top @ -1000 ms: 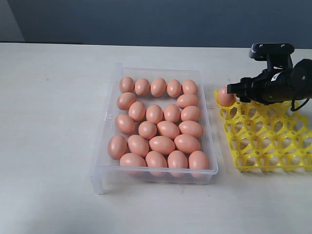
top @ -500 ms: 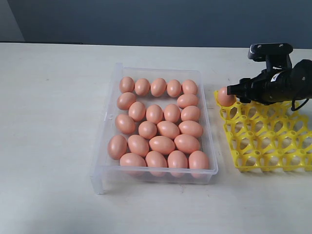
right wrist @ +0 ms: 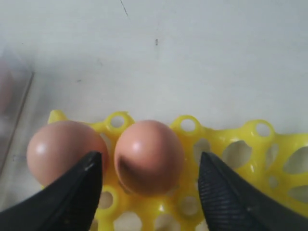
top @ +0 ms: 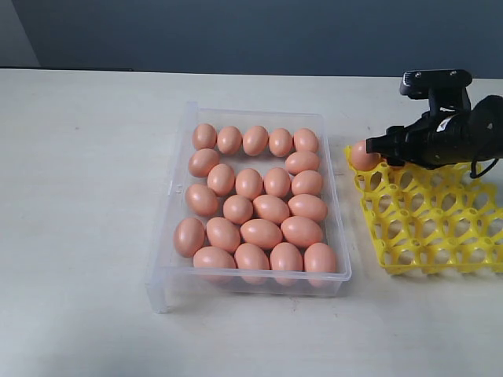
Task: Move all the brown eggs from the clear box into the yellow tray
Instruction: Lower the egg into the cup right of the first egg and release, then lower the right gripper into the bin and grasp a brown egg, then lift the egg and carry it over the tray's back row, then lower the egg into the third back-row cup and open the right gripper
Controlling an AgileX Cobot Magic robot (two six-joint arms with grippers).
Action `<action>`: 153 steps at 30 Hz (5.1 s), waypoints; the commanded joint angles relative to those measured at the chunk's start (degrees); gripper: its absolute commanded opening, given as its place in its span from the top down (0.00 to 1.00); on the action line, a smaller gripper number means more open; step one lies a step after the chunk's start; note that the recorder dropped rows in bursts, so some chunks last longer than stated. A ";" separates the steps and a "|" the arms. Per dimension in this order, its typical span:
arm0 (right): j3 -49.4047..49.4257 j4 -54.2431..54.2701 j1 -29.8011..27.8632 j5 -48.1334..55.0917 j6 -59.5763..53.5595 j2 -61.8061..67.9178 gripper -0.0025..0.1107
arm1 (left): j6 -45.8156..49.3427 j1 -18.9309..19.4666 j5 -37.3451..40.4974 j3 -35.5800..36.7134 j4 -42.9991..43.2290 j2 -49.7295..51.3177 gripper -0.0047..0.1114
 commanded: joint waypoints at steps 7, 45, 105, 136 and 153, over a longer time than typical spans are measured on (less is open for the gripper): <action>-6.56 1.74 5.05 11.28 -0.21 -10.78 0.47 | -0.05 -0.03 -0.27 0.29 0.00 0.05 0.85; -39.15 9.16 24.07 44.47 -2.74 20.93 0.73 | -0.05 -0.03 -0.27 0.29 0.00 0.05 0.85; -3.37 -4.15 -4.35 1.42 5.24 0.21 0.98 | -0.05 -0.03 -0.27 0.29 0.00 0.05 0.85; -3.37 -9.40 -5.78 0.19 2.09 -0.66 0.98 | -0.05 -0.03 -0.27 0.29 0.00 0.05 0.85; -3.37 -7.04 -6.56 -1.33 2.80 1.77 0.98 | -0.05 -0.03 -0.27 0.29 0.00 0.05 0.85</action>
